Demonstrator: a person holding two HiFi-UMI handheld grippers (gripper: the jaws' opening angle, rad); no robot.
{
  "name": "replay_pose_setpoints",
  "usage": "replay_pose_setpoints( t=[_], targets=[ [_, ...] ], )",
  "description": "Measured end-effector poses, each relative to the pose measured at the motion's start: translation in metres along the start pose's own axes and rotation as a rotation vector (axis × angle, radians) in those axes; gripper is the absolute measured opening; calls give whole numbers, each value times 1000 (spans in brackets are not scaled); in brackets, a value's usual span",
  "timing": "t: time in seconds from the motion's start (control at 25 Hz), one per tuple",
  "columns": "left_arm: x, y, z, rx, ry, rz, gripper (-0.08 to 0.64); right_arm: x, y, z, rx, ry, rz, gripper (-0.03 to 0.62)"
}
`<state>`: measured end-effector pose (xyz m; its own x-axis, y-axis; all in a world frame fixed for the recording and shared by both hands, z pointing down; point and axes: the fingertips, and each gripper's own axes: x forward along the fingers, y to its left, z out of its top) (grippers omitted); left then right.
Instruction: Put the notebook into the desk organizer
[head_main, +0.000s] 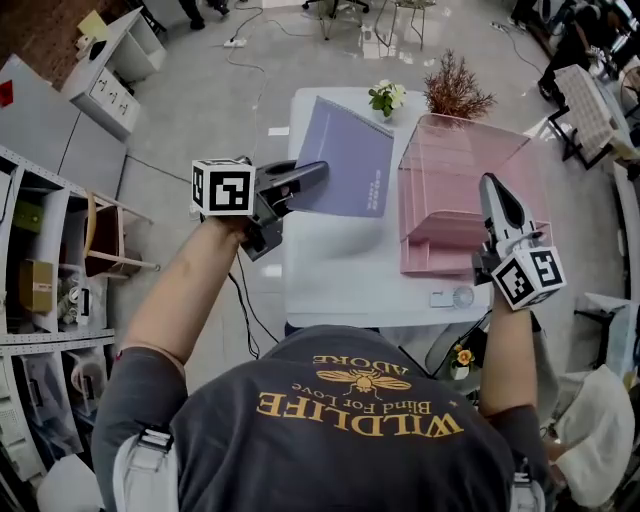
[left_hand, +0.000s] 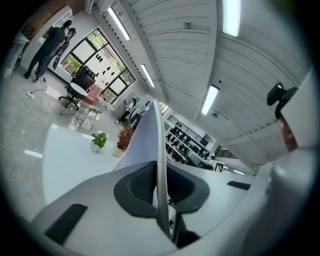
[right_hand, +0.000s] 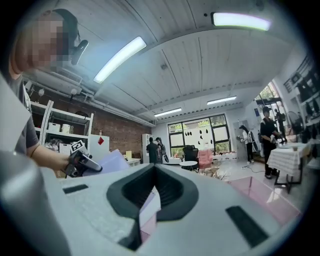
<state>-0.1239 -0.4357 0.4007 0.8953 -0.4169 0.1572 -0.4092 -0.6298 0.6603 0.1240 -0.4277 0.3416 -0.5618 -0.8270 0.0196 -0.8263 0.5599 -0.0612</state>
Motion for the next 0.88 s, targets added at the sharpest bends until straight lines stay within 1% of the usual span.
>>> replay_pose_setpoints(
  t=[0.16, 0.32, 0.48, 0.68, 0.76, 0.88],
  targets=[
    [33, -40, 31, 72, 18, -61, 29, -22, -27, 3, 6, -15, -59, 0],
    [67, -81, 59, 144, 16, -121, 29, -51, -51, 7, 10, -35, -114, 0],
    [109, -111, 75, 179, 23, -166, 31, -79, -72, 9, 16, -50, -160, 0],
    [163, -134, 90, 160, 20, -218, 29, -111, -95, 11, 23, -67, -216, 0],
    [184, -144, 94, 131, 12, -250, 31, -120, -100, 12, 22, -69, -234, 0],
    [208, -149, 92, 64, -4, -291, 31, -129, -100, 9, 26, -73, -257, 0]
  ],
)
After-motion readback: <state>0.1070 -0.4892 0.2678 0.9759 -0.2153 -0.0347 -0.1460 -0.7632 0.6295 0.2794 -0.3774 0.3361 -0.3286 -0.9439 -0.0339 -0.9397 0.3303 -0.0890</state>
